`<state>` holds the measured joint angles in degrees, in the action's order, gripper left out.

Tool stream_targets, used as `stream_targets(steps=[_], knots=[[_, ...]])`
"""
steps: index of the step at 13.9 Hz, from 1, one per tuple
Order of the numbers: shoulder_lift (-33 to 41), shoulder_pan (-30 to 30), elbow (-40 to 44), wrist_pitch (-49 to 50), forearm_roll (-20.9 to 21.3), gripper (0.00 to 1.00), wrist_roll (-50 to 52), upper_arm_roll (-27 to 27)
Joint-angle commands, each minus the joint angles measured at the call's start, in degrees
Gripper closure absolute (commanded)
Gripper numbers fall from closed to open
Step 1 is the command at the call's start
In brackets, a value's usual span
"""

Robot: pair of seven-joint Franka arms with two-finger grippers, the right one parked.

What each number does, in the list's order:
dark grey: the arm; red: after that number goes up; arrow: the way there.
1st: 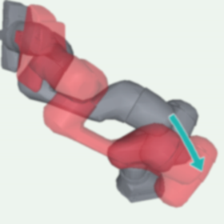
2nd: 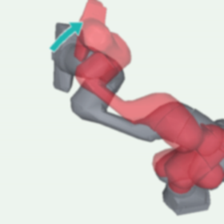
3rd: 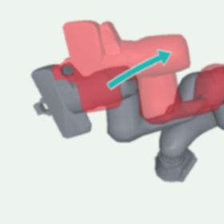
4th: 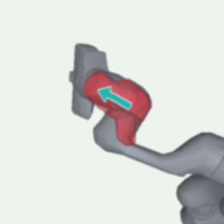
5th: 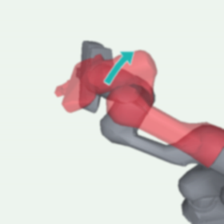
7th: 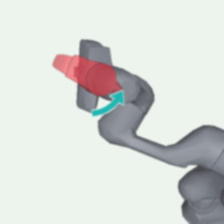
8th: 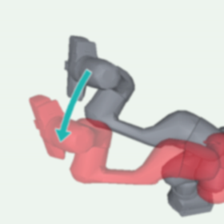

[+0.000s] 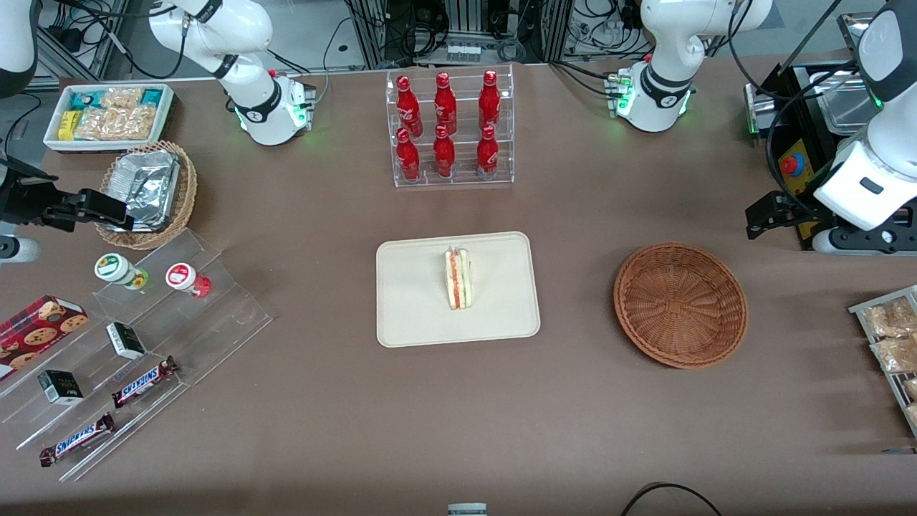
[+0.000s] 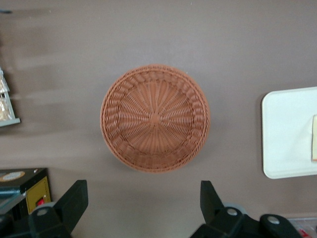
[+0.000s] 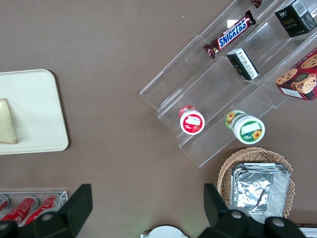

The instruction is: Place sandwich from basket to tray

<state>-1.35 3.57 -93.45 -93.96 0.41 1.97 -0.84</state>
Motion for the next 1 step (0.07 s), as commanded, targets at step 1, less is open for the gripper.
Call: stream_targets(steps=[1], knots=[[0.2,-0.5,1.5,2.6,0.8,0.0,-1.1,0.2]])
